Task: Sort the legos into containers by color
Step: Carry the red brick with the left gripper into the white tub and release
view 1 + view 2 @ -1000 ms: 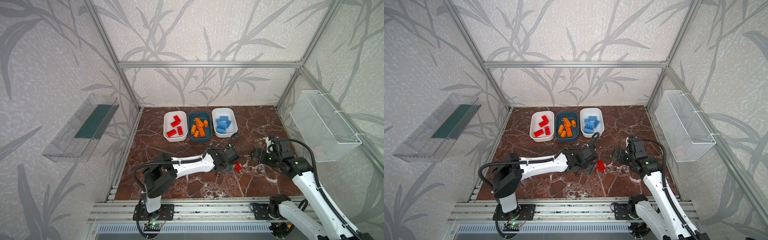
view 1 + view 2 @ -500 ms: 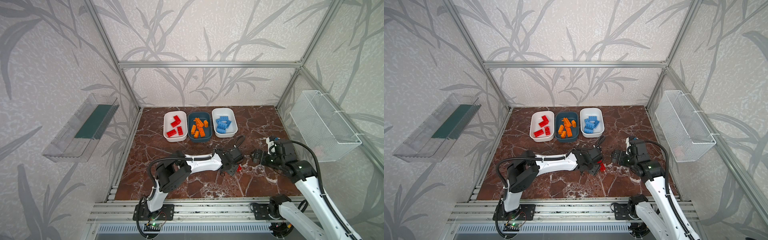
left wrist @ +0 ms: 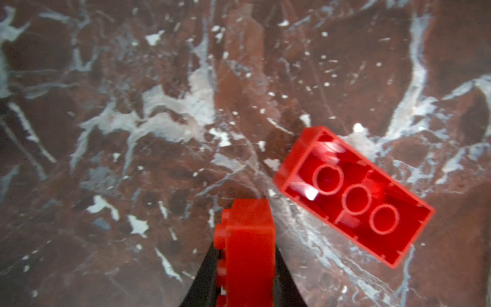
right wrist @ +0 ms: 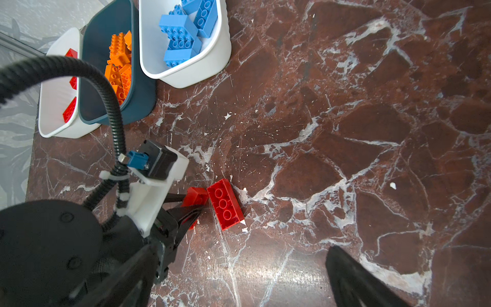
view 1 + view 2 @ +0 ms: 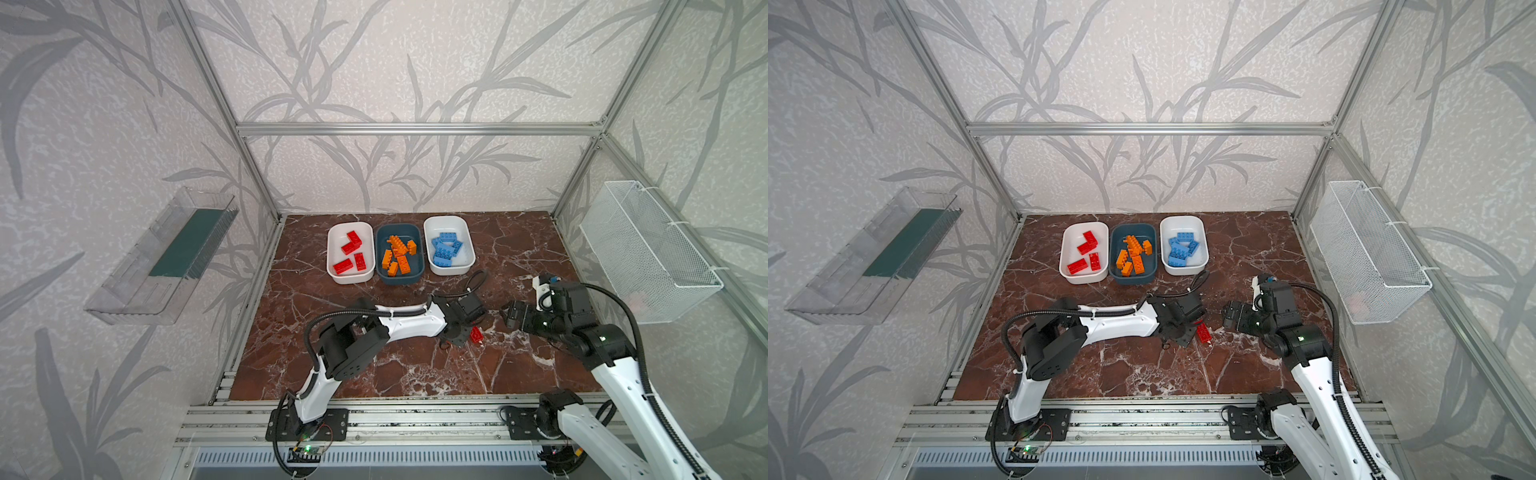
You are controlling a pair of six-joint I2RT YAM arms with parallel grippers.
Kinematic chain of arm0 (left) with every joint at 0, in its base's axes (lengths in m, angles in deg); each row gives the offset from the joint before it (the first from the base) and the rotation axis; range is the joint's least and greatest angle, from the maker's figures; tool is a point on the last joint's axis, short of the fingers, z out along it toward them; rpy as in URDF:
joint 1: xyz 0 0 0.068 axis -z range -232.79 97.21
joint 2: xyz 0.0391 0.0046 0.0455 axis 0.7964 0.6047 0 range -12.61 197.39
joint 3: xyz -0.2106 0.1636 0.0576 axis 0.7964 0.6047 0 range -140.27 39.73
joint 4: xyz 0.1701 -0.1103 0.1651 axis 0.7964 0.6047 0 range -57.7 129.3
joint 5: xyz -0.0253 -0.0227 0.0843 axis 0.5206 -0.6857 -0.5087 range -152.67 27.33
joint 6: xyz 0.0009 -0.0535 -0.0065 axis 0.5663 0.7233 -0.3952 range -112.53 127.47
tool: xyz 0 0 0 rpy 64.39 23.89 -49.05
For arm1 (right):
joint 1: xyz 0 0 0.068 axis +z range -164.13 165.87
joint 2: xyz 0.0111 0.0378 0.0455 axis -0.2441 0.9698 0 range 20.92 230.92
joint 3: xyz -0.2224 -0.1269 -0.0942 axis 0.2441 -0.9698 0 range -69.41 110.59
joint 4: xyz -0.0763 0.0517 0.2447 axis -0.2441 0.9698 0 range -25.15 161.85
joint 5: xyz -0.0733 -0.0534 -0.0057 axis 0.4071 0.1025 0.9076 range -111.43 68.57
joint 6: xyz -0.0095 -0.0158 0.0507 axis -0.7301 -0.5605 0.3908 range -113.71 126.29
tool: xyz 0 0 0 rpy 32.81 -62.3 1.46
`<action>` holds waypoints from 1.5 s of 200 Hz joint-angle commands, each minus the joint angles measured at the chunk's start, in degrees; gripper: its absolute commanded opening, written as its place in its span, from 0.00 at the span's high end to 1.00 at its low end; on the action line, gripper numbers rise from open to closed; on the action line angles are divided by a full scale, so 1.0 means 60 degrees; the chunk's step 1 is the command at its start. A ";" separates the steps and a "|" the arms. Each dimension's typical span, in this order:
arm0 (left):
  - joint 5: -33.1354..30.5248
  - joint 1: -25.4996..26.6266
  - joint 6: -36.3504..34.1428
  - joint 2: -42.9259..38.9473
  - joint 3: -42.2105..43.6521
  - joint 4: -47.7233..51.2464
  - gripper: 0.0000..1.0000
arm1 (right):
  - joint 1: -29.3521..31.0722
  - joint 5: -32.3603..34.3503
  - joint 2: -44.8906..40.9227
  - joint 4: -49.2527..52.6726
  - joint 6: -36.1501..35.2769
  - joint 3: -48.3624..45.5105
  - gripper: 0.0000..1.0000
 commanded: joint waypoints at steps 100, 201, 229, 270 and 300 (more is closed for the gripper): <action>-0.1812 -0.5682 0.0960 -0.4247 0.0866 0.1896 0.78 | -0.0045 -0.1306 0.1550 -0.1356 -0.0271 -0.0354 0.01; -0.0702 -0.8900 0.0842 -0.0312 -0.2068 0.1840 0.76 | -0.0047 -0.1443 0.3557 -0.1980 -0.0717 0.0108 0.01; -0.0833 -0.9025 0.0708 0.0230 -0.2580 0.1986 0.66 | 0.0077 -0.1530 0.4224 -0.1958 -0.0790 0.0232 0.01; -0.0318 -0.9022 0.0765 0.0070 -0.2543 0.2014 0.32 | 0.1154 -0.0571 0.4987 -0.1938 -0.0715 0.0442 0.01; 0.0117 -0.8926 0.0924 -0.1111 -0.1592 0.1622 0.24 | 0.1785 -0.0158 0.5684 -0.1514 -0.0787 0.0781 0.01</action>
